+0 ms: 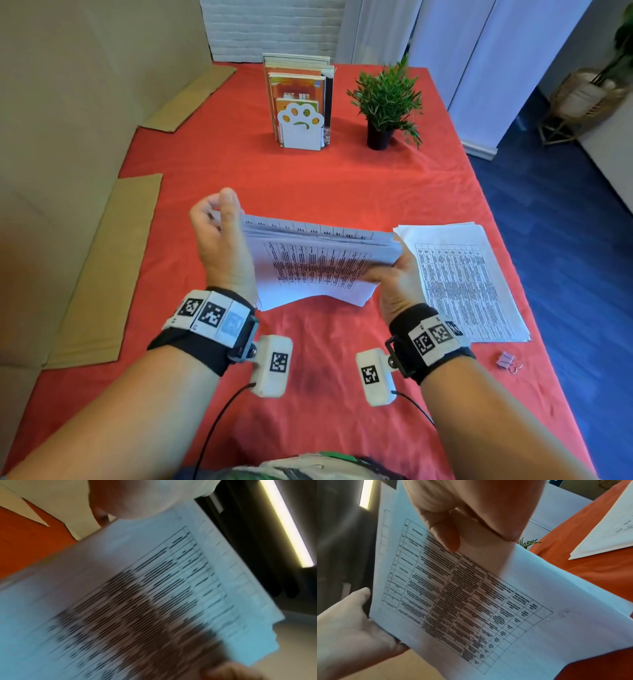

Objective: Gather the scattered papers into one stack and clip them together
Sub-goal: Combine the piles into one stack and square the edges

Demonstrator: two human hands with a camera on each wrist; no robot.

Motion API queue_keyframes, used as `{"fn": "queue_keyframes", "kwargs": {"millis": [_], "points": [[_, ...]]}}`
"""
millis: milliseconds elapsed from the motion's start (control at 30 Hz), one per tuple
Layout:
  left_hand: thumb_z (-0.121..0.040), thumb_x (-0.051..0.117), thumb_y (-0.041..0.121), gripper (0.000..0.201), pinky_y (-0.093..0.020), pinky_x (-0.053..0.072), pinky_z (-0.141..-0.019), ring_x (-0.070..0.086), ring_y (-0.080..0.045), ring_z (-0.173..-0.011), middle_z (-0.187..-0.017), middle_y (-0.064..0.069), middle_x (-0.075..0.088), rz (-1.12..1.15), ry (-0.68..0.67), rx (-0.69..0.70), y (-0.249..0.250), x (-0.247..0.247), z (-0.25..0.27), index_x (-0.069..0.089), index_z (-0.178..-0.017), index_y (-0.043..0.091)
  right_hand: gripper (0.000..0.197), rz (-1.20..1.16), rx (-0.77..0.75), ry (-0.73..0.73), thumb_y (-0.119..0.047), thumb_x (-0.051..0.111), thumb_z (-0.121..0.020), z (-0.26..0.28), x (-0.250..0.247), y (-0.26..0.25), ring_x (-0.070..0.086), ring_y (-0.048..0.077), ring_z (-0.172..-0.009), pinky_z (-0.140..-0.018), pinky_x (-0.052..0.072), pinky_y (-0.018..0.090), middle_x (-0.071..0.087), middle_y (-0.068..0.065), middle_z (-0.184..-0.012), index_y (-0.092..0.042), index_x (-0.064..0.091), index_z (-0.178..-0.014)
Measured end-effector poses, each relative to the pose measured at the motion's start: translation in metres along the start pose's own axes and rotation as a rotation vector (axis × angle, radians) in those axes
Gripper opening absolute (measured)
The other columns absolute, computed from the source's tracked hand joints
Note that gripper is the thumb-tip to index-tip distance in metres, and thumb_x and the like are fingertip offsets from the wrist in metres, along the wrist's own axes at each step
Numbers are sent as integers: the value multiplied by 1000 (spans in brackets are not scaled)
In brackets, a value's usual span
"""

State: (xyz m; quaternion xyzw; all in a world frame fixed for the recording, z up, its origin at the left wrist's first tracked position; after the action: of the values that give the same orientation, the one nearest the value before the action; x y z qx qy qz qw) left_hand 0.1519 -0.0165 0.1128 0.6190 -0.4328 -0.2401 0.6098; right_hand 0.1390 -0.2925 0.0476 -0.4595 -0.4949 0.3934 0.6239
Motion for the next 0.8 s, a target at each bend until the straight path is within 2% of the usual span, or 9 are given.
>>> {"fn": "queue_keyframes", "kwargs": {"millis": [100,200,300,400,433,500,600,700,800], "points": [[-76,65,27,15,-33,44,-77,51,-21,-80,-85,-5,51,36,61,1,7,2,-10,54,-87,27,40,26,-31,-18,8,51,-46,1,2,-8,53,12,-65,-61,42,25,60,-8,-63,-16,57,-77],[-83,59,6,20,-25,45,-76,55,-16,-78,-84,0,55,8,29,93,15,8,-8,57,-92,24,46,19,-64,-38,8,53,-49,3,7,-16,54,12,-70,-62,43,27,61,-6,-71,-19,60,-84],[-96,51,30,9,-15,43,-79,58,-3,-80,-95,8,60,-2,-104,188,24,16,3,52,-102,23,63,-15,-141,-40,11,53,-58,3,9,-27,53,19,-80,-70,45,32,58,3,-86,-32,61,-104],[-83,55,62,55,-27,42,-95,52,-11,-98,-108,1,55,-60,-311,197,11,19,8,41,-122,27,92,139,-389,-7,17,48,-69,9,11,-51,52,21,-105,-83,47,28,54,6,-116,-50,43,-130],[-79,64,58,62,-35,41,-101,50,-14,-103,-114,-5,51,-86,-368,172,1,18,8,38,-127,28,96,239,-476,10,21,46,-70,11,13,-58,50,20,-111,-85,46,28,51,4,-121,-49,40,-135],[-74,76,30,71,-41,41,-105,52,-14,-107,-121,-6,47,-151,-439,87,-24,15,8,32,-131,31,90,448,-659,34,26,43,-71,18,20,-72,45,6,-118,-89,46,27,44,0,-124,-32,41,-139],[-67,63,3,74,-31,44,-98,56,-1,-99,-111,6,55,-240,-427,-7,-50,10,7,29,-131,18,71,636,-816,10,23,46,-75,23,31,-79,40,-4,-122,-93,48,32,39,7,-131,-16,49,-134],[-65,55,-2,64,-28,44,-90,57,1,-91,-103,6,57,-192,-391,-94,-66,8,6,33,-122,18,63,614,-819,16,27,46,-73,23,30,-81,41,-8,-120,-84,53,40,40,13,-133,-2,58,-126],[-65,54,-4,60,-25,48,-88,58,3,-87,-101,3,58,-135,-375,-142,-72,10,7,39,-115,26,72,600,-851,46,29,42,-62,24,28,-83,39,10,-132,-103,44,43,37,14,-137,-7,54,-123]]}}
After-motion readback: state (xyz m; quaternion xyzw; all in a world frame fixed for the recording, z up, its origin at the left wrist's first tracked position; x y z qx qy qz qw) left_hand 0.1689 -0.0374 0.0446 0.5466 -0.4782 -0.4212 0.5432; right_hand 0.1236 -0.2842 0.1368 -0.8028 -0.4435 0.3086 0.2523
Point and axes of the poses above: each hand's wrist, its own z-axis away from the middle knuckle, its own x-axis out of the palm, y = z × x, the point moved 10 cm from there along -z, towards the middle knuckle
